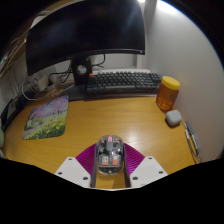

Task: Arrange mouse

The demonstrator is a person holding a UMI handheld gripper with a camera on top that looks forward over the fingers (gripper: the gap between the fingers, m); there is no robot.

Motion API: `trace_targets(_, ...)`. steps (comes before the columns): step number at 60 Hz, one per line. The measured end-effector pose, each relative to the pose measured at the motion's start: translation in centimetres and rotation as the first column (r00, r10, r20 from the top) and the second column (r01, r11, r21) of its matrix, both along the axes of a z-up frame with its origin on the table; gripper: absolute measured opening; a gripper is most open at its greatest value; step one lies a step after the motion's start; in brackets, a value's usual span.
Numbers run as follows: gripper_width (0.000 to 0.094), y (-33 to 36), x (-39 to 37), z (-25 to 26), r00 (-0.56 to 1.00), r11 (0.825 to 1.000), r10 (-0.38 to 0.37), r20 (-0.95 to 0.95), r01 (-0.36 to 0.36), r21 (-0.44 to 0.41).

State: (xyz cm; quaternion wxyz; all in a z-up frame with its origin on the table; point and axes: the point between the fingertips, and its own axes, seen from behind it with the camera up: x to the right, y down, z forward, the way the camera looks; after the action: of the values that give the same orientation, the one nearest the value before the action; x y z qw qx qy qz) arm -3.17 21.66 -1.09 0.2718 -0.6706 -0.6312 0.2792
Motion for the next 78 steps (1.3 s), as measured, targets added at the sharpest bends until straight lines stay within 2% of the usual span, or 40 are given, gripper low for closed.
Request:
trace_targets(5, 0.0388, -1.0, -1.0, 2.9, 0.999, 0.999, 0.027, -0.034, -0.027, 0.021)
trace_targets(12, 0.0388, -4.8, -3.2, 8.4, 0.995, 0.998, 0.065, -0.079, -0.066, 0.001)
trace_targets(19, 0.0388, -11.8, -6.4, 12.7, 0.983, 0.992, 0.120, -0.138, -0.125, -0.029)
trace_targets(24, 0.0388, -17.1, -8.4, 13.2, 0.974, 0.985, 0.169, -0.151, -0.173, -0.015)
trace_targets(36, 0.0387, -28.1, -12.3, 7.3, 0.976, 0.980, 0.194, -0.099, -0.197, -0.022)
trace_targets(50, 0.0398, -30.6, -13.2, -0.3, 0.987, 0.987, 0.158, -0.014, -0.158, 0.030)
trace_targets(54, 0.0437, -30.5, -13.3, -0.3, 0.988, 0.987, 0.154, -0.027, -0.153, 0.049)
trace_targets(56, 0.0499, -30.4, -13.2, -0.3, 0.987, 0.986, 0.156, -0.021, -0.155, 0.059)
trace_targets(63, 0.0877, -29.4, -12.7, 1.4, 0.992, 0.990, 0.123, -0.001, -0.123, 0.073)
trace_targets(70, 0.0851, -29.0, -10.0, 6.4, 0.996, 0.996, 0.089, 0.012, -0.089, 0.007)
trace_targets(78, 0.0853, -27.1, -4.7, 12.5, 0.998, 0.999, 0.052, 0.034, -0.052, 0.013)
